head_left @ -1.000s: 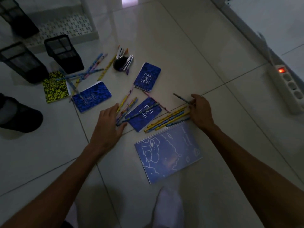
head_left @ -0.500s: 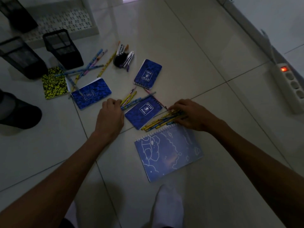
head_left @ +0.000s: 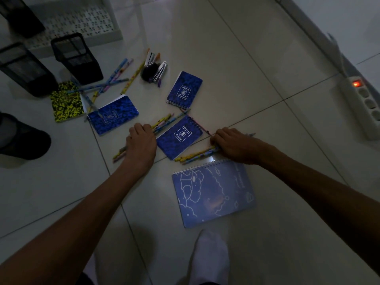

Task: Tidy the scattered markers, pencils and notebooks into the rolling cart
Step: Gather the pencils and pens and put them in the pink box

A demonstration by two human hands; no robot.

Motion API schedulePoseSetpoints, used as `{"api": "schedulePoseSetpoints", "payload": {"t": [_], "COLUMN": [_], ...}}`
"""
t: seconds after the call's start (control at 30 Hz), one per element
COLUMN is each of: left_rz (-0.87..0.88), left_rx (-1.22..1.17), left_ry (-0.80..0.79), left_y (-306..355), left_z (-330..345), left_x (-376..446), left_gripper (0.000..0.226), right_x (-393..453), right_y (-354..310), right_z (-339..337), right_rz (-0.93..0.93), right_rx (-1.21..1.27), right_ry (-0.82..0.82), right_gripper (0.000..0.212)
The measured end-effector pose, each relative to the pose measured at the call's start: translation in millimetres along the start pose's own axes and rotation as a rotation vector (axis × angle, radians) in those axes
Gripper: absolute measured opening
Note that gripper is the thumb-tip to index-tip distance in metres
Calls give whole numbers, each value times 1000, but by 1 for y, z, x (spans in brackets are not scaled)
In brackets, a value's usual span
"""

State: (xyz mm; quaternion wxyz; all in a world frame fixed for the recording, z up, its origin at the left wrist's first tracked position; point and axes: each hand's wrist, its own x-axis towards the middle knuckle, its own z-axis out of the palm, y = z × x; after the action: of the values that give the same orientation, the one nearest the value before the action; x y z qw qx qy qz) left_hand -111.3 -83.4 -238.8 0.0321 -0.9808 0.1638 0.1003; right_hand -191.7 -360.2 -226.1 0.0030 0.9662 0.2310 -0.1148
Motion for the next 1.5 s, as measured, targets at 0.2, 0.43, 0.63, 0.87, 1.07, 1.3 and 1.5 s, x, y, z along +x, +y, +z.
{"api": "schedulePoseSetpoints", "payload": {"t": [0.2,0.43,0.63,0.87,1.07,1.3,1.5], "left_rz": [20,-41,-166,-269,-313,-314,-200], "left_rx": [6,-346,-618,-865,-1024,-1360,-1212], "left_ry": [20,-68,-49,-129,-189,-326,-264], "left_y": [-3,-15,-12,-13,-22,-27,-55], "left_z": [5,3,-16,-13,-11,-39,-96], "left_x": [-3,7,10,19,18,22,36], "left_gripper": [29,26,28,38,35,20,3], "right_x": [4,11,60,101,98,92,122], "right_y": [-6,-13,-21,-20,-30,-22,-45], "right_z": [3,-8,-22,-7,-3,-33,-108], "right_rz": [-14,179,541,628,508,726,699], "right_rx": [48,323,657,575,298,829,1175], "right_ry": [-10,41,197,46,14,99,331], "right_gripper": [38,16,27,27,16,25,24]}}
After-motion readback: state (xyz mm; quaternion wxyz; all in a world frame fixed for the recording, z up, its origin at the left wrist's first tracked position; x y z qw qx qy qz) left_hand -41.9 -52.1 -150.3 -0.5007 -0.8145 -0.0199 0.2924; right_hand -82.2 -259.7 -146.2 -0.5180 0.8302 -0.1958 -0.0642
